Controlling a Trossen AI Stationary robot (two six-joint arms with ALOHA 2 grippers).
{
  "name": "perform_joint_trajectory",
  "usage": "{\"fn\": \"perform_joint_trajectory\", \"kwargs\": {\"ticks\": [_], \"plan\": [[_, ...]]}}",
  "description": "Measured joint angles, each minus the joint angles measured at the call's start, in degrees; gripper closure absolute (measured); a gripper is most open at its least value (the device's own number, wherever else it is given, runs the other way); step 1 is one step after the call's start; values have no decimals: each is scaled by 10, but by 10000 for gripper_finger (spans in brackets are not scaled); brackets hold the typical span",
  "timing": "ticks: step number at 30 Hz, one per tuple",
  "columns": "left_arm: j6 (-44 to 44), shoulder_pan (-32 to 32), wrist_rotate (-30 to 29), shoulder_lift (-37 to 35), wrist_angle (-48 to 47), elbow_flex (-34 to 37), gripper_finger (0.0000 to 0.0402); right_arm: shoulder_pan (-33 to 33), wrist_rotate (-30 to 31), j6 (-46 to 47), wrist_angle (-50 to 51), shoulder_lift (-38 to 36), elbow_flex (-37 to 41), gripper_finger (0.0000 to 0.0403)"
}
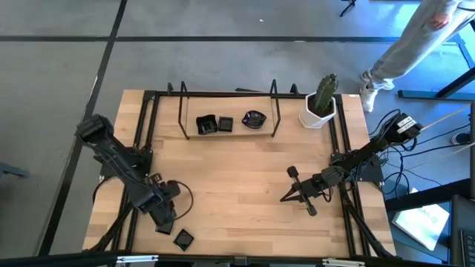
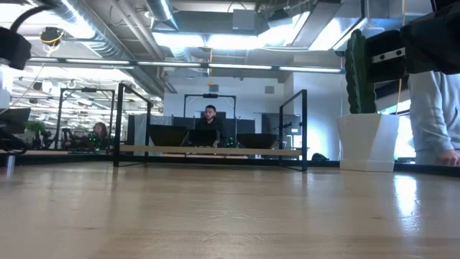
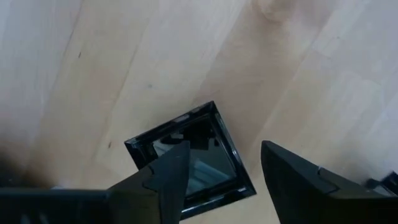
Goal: Pick & Place Mini shaped plates
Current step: Stack the square plate on top of the square plate on the shelf
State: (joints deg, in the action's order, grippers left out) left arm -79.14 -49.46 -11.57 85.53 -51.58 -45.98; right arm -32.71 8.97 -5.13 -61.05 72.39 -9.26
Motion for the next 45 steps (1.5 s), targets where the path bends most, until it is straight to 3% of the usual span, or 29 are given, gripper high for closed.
{"fn": "perform_joint_trajectory", "kwargs": {"ticks": [30,34,42,45], "plan": [[3,16,36,39,8,25,222,0,0,0,1,0,0,393],[18,17,40,41,7,18,260,0,0,0,1,0,0,393],[64,22,45,42,1,0,388,0,0,-1,1,0,0,393],[85,25,44,42,-3,-11,394,0,0,-1,1,0,0,393]]}}
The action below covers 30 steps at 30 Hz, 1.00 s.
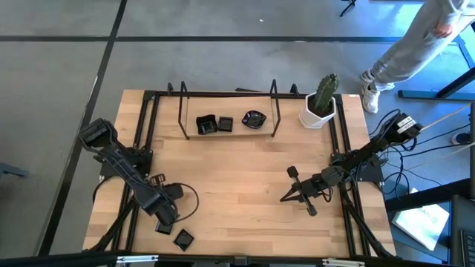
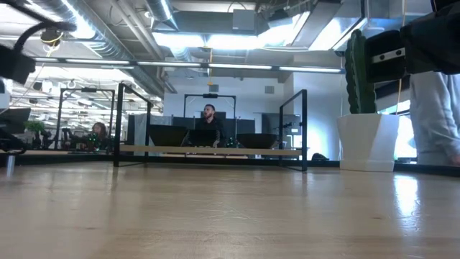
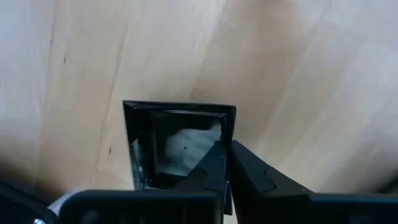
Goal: Pick & Place Mini shaped plates
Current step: Stack the square plate on top of the square plate on the shelf
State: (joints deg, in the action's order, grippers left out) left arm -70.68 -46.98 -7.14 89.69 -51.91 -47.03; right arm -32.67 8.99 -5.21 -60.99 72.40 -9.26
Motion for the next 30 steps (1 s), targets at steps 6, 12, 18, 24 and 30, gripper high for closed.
{"fn": "perform_joint_trajectory", "kwargs": {"ticks": [6,12,18,24,30], "plan": [[37,7,-40,0,-61,-58,398,0,0,-8,0,0,0,393],[108,24,-154,0,-126,-169,399,0,0,-3,0,0,0,393],[253,58,-283,0,-153,-295,399,0,0,1,0,0,0,393],[451,140,-359,-1,-147,-387,399,0,0,0,0,0,0,393],[672,276,-351,-1,-94,-405,399,0,0,-4,0,0,0,393]]}}
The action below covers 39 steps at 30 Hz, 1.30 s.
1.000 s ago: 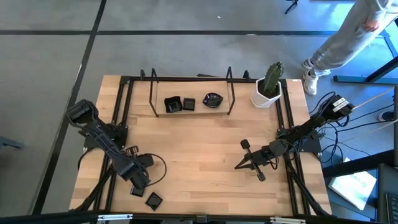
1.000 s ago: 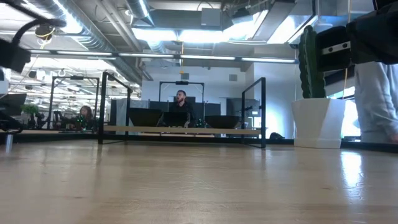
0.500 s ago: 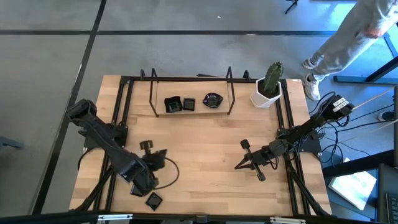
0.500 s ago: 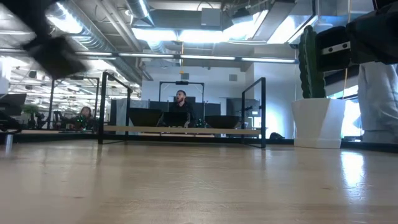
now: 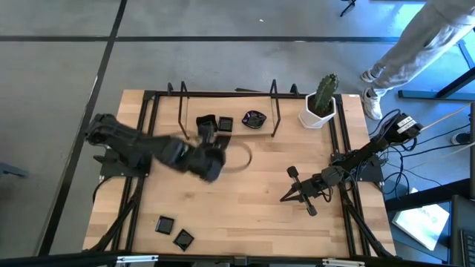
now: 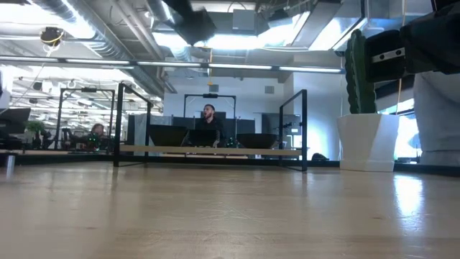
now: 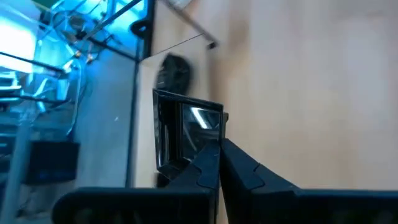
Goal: Pick & Place Mini shaped plates
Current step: Stack the square plate on top of the square plate on the shelf
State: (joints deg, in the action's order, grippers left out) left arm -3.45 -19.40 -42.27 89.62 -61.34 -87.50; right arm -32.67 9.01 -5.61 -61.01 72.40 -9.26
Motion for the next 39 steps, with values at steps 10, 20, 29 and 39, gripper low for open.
{"fn": "perform_joint_trajectory", "kwargs": {"ticks": [10,20,29,39], "plan": [[217,192,146,15,98,74,399,0,0,-9,0,0,0,393],[304,280,201,50,211,133,399,0,0,-11,5,0,0,393],[308,319,208,100,221,132,399,0,-1,-9,1,0,-1,393],[308,320,183,127,222,132,398,0,-1,-9,2,0,-1,393]]}}
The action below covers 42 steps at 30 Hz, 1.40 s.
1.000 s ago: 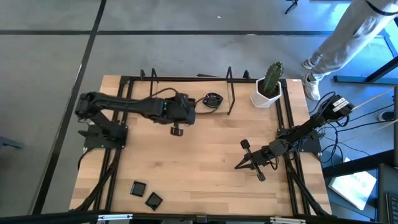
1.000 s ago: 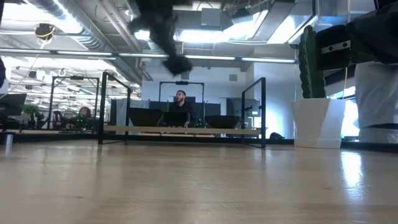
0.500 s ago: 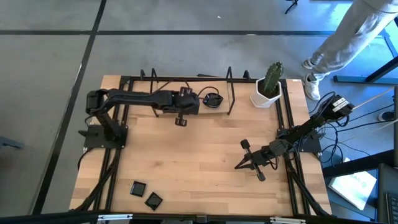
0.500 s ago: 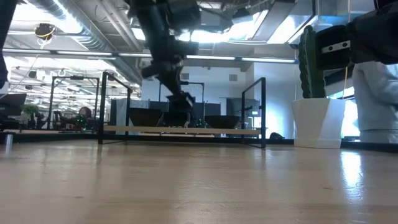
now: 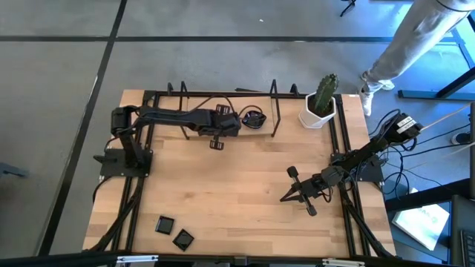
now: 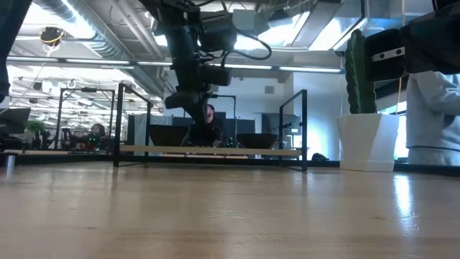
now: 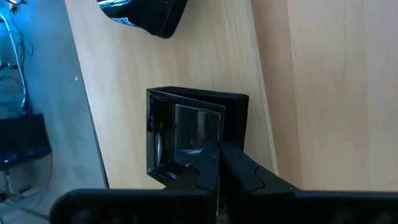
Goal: Pick & Place Mini shaped plates
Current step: Stack the square plate on top of the square plate on the shelf
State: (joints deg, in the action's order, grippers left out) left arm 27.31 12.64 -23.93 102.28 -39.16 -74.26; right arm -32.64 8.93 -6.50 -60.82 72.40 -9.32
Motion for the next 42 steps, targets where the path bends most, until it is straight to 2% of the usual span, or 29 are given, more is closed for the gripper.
{"fn": "perform_joint_trajectory", "kwargs": {"ticks": [10,27,38,42], "plan": [[0,-24,-14,-4,0,0,364,0,-1,-2,2,0,0,393],[-6,-39,-86,-6,-1,0,279,0,-2,0,17,0,0,393],[-19,-72,-91,-63,2,0,259,0,-1,0,9,0,-1,393],[-31,-85,-77,-95,4,0,256,0,-1,0,8,0,-1,393]]}}
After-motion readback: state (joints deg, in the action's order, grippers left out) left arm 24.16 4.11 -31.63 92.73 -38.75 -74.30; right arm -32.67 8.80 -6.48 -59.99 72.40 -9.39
